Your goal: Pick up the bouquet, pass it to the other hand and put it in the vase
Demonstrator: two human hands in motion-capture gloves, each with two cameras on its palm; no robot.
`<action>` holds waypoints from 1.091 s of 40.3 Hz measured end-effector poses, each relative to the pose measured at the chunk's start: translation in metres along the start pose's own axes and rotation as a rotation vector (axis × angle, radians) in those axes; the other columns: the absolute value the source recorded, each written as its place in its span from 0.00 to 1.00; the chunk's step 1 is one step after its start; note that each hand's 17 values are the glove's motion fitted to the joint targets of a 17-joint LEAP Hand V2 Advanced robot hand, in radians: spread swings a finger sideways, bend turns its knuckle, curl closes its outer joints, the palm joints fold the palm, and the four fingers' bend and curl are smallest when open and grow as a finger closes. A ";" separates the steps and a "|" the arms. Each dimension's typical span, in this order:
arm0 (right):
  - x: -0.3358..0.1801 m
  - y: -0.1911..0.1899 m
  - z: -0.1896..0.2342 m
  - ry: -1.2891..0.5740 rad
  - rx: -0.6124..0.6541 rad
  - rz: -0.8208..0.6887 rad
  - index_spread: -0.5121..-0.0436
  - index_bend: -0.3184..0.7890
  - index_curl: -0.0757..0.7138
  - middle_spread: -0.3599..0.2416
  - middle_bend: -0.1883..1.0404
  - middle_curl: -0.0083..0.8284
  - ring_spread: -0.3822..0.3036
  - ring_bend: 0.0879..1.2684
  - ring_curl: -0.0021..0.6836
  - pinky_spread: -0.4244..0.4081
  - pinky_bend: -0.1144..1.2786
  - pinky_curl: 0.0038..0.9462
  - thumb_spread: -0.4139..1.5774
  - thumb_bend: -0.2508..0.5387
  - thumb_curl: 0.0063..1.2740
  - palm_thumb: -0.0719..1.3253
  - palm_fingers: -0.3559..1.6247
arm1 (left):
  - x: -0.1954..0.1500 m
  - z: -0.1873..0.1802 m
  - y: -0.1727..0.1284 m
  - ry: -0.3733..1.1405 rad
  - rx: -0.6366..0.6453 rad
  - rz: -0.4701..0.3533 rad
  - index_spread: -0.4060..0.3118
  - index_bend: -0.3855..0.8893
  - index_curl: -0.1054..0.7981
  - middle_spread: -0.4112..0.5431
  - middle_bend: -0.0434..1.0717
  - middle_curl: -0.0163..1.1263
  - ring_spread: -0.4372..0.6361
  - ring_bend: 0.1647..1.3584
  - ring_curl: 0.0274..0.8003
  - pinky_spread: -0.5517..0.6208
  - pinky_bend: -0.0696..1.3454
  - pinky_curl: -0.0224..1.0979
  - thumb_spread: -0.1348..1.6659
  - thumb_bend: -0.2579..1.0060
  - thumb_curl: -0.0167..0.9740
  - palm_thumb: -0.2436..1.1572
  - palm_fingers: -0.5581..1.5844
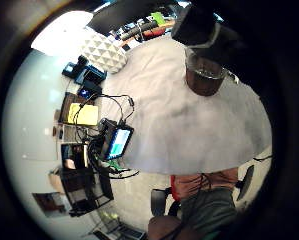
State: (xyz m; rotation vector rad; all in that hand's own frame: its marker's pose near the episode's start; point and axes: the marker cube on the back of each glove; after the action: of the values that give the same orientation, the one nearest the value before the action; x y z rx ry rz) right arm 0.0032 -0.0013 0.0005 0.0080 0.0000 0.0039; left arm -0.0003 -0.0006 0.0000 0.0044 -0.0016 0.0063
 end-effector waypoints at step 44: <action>0.241 -0.098 0.171 -0.072 -0.033 0.314 0.30 0.39 0.28 0.78 0.35 0.35 0.89 0.23 0.31 0.91 0.61 0.37 0.79 0.38 0.20 0.42 0.19 | -0.015 0.017 0.001 0.019 0.033 -0.054 0.49 0.38 0.30 0.55 0.22 0.28 0.65 0.44 0.32 0.81 0.45 0.31 0.66 0.19 0.25 0.28 0.37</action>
State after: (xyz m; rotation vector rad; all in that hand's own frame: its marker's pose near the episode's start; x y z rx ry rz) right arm 0.2444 -0.0996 0.1707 -0.0245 -0.0733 0.3176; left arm -0.0153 0.0000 0.0170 0.0377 0.0175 -0.0474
